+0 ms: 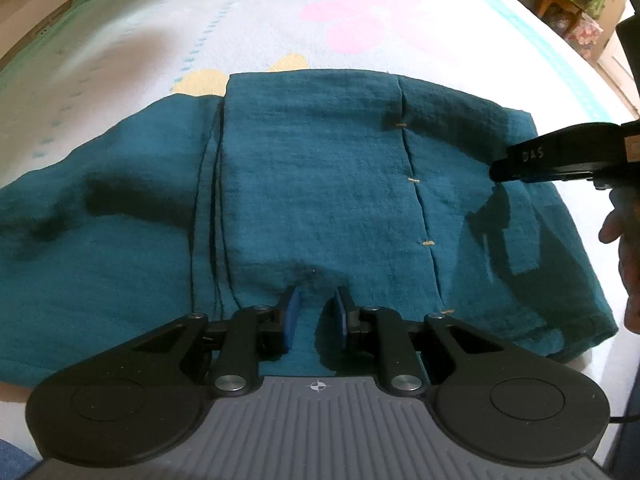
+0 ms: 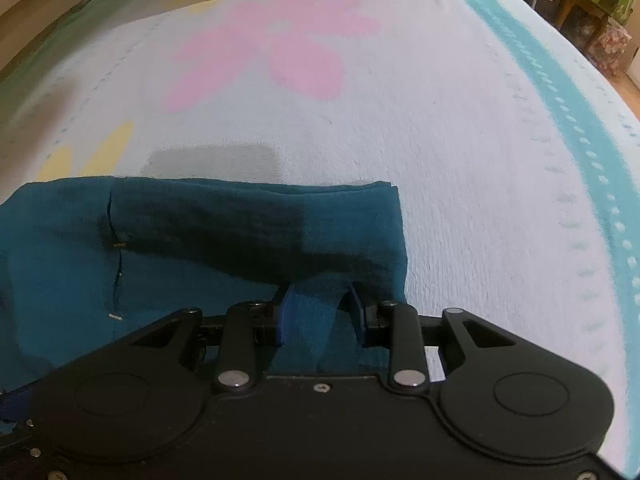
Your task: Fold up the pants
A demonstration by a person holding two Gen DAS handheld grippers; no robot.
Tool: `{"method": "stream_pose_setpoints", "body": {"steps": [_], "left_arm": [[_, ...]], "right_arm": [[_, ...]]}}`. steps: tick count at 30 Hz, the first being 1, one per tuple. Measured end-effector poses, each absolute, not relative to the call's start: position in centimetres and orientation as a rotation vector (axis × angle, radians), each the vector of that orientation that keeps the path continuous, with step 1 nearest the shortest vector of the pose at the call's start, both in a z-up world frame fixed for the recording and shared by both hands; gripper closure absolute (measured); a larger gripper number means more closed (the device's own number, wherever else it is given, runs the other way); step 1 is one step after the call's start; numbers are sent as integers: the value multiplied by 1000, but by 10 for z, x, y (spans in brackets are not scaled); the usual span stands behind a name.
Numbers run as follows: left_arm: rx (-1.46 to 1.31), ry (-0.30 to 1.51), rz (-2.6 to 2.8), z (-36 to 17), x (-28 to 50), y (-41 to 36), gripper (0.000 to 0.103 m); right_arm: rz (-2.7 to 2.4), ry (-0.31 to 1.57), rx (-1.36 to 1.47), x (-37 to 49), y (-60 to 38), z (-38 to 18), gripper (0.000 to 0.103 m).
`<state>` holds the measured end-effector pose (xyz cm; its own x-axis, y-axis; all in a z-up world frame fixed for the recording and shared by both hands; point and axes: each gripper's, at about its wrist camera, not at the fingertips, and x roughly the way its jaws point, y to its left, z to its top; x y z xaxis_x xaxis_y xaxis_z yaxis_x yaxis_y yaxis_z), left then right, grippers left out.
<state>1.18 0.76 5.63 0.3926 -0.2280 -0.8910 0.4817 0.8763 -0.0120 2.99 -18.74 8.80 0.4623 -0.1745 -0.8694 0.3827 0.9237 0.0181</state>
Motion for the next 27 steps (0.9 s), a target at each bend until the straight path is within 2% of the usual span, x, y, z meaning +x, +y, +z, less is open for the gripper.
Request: {"method": "stream_pose_setpoints", "body": {"steps": [9, 18, 27], "left_arm": [[256, 1117, -489, 54, 23, 2, 79], [181, 1139, -425, 62, 26, 20, 79], [230, 1097, -292, 90, 31, 57, 79]], "right_arm": [[-327, 1030, 241, 22, -184, 104, 63], [-183, 920, 220, -14, -132, 155, 63], [-7, 995, 291, -20, -76, 146, 63]]}}
